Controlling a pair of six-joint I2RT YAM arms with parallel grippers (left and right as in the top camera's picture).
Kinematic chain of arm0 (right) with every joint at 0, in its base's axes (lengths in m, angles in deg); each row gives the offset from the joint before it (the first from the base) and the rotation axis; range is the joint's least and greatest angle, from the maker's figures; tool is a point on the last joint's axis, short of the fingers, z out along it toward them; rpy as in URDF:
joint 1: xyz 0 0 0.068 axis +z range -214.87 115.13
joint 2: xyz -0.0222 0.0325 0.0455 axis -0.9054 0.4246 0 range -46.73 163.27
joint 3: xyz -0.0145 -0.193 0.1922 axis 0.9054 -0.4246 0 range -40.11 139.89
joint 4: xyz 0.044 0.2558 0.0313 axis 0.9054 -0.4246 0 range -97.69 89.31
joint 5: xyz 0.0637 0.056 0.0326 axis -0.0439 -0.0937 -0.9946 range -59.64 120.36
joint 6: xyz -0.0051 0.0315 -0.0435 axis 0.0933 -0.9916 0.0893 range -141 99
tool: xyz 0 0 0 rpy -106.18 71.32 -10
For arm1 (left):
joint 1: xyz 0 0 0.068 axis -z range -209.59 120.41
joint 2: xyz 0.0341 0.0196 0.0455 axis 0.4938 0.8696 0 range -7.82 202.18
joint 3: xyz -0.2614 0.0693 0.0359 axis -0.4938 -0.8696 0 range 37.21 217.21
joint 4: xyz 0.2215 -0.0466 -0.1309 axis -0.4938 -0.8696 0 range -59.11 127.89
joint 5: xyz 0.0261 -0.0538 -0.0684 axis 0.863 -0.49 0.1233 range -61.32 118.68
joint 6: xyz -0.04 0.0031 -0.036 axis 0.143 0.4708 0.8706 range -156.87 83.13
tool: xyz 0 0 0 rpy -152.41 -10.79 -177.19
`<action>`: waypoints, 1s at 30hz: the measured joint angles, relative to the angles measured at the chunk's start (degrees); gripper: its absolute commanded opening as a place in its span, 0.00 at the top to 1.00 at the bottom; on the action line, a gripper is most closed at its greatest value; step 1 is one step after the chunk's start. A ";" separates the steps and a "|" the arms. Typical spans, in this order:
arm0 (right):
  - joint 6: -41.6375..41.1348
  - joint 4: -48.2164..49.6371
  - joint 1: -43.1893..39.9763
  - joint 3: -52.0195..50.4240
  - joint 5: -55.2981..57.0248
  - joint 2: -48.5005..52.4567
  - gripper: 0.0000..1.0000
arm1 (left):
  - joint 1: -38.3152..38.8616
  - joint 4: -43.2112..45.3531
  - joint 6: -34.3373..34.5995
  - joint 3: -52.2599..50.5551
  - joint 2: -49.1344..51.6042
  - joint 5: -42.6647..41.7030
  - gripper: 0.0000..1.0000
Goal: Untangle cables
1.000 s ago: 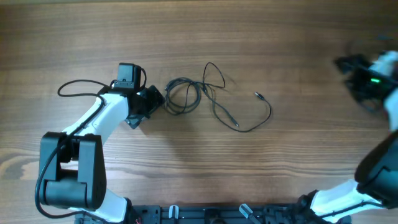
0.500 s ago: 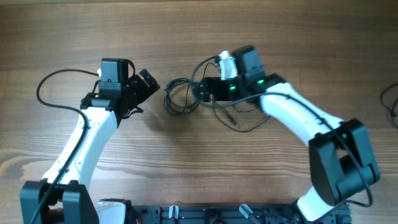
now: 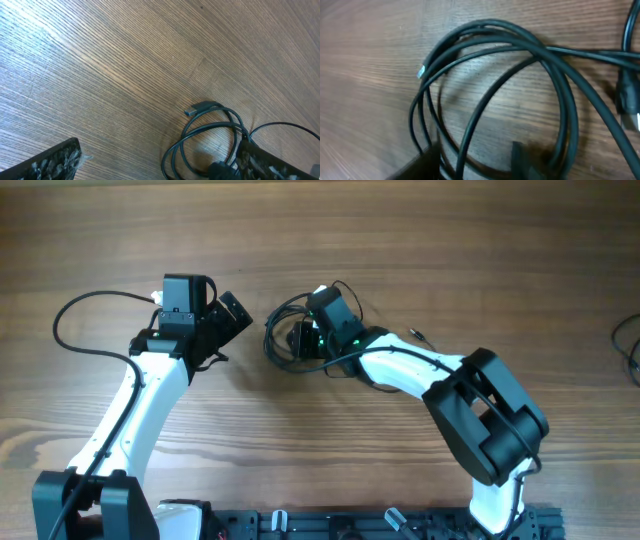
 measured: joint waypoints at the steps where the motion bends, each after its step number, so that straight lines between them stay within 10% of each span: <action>1: -0.55 1.88 0.00 -0.11 -0.33 0.09 0.96 | 0.00 0.02 0.00 0.00 0.00 0.02 0.00; 12: 13.07 0.61 -12.55 -0.11 -31.04 -20.04 0.96 | 0.02 -3.02 -0.02 0.00 0.00 -3.67 0.00; 24: 15.89 -0.07 -11.85 -0.11 -34.99 -24.24 0.96 | 13.97 2.99 -0.04 0.00 5.31 -6.47 0.01; 30: 15.85 0.48 -12.96 -0.11 -38.66 -24.26 0.96 | 14.56 8.98 -0.55 0.00 14.62 -6.25 0.66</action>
